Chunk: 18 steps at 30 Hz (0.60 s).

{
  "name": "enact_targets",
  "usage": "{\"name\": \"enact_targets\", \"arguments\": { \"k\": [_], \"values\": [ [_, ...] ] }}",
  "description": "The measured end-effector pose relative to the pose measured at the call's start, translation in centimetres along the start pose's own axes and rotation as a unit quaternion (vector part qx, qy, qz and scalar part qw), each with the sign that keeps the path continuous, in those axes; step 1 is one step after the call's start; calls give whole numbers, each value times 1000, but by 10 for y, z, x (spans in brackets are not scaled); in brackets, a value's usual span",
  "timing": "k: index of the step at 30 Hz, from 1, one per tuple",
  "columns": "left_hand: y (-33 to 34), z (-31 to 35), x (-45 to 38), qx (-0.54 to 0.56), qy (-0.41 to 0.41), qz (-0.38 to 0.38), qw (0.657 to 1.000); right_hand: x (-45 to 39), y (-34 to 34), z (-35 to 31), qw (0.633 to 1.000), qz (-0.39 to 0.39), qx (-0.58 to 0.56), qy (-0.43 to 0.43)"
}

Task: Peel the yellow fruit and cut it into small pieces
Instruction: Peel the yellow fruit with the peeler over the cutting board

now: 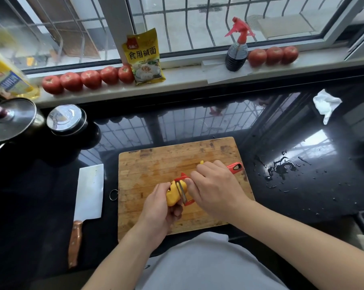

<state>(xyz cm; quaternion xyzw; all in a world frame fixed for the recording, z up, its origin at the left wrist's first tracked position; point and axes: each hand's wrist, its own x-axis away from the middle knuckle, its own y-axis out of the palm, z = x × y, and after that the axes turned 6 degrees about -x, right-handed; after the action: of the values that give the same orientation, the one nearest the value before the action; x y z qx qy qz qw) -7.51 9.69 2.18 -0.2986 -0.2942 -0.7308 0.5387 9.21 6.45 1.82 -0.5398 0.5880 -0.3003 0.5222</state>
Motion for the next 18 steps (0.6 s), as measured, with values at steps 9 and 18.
{"name": "enact_targets", "arguments": {
  "k": [9,18],
  "values": [
    [-1,7,15,33,28,-89,995,0,24,53,987,-124,83,54],
    [-12,1,4,135,-69,-131,980,-2,18,64,985,-69,72,140]
  ]
}}
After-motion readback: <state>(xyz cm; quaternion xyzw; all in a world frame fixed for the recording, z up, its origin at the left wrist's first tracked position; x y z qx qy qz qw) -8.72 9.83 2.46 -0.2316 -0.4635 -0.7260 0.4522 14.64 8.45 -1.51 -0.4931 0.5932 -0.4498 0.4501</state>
